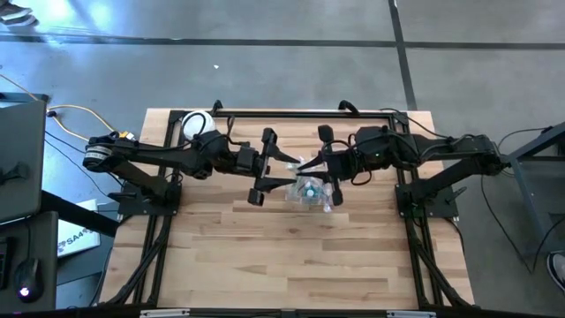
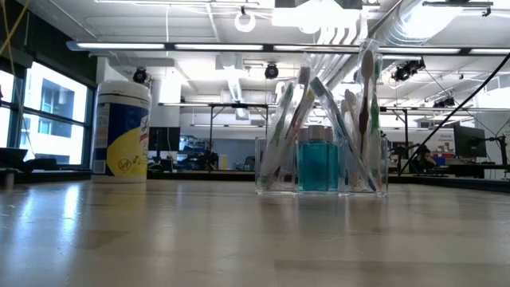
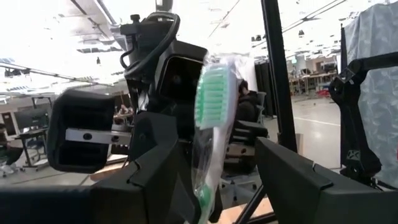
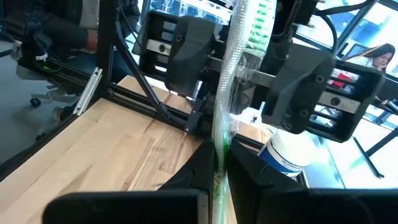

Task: Pick & Place toothbrushing station
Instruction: Put the green toothbrush into the left section of the transparent organizer

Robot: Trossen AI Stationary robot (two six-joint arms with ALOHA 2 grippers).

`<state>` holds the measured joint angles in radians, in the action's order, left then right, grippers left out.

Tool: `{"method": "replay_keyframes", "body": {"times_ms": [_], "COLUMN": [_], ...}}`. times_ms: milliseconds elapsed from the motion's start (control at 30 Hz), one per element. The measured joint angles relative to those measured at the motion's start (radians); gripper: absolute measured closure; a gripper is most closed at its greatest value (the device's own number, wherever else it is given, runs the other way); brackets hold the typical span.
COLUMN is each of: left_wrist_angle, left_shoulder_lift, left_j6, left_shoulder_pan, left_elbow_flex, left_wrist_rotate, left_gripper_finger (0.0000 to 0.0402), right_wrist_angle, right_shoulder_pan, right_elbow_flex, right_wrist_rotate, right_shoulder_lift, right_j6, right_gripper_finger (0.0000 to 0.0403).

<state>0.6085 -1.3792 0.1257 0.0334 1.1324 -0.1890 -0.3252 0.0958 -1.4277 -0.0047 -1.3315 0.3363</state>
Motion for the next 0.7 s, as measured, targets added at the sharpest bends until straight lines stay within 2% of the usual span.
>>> {"method": "replay_keyframes", "body": {"times_ms": [100,200,533,700], "left_wrist_angle": [-0.005,-0.005,-0.005,-0.009], "left_shoulder_lift": [0.000,0.000,0.000,0.000], "left_j6": [0.000,0.000,0.001,0.000], "left_shoulder_pan": [0.000,0.000,-0.001,0.000], "left_elbow_flex": [0.000,0.000,0.000,0.000], "left_wrist_rotate": [0.025,0.042,0.058,0.104], "left_gripper_finger": [0.0204,0.0234,0.0383,0.0386], "right_wrist_angle": [0.000,0.000,-0.002,-0.011], "right_shoulder_pan": [-0.007,-0.011,-0.033,-0.033], "right_elbow_flex": [0.000,0.000,0.000,0.000], "right_wrist_rotate": [0.000,0.001,-0.028,0.004], "right_shoulder_lift": [0.000,0.000,0.000,0.000], "right_j6": [-0.002,-0.002,-0.023,-0.023], "right_gripper_finger": [0.0382,0.0382,0.0382,0.0382]}}
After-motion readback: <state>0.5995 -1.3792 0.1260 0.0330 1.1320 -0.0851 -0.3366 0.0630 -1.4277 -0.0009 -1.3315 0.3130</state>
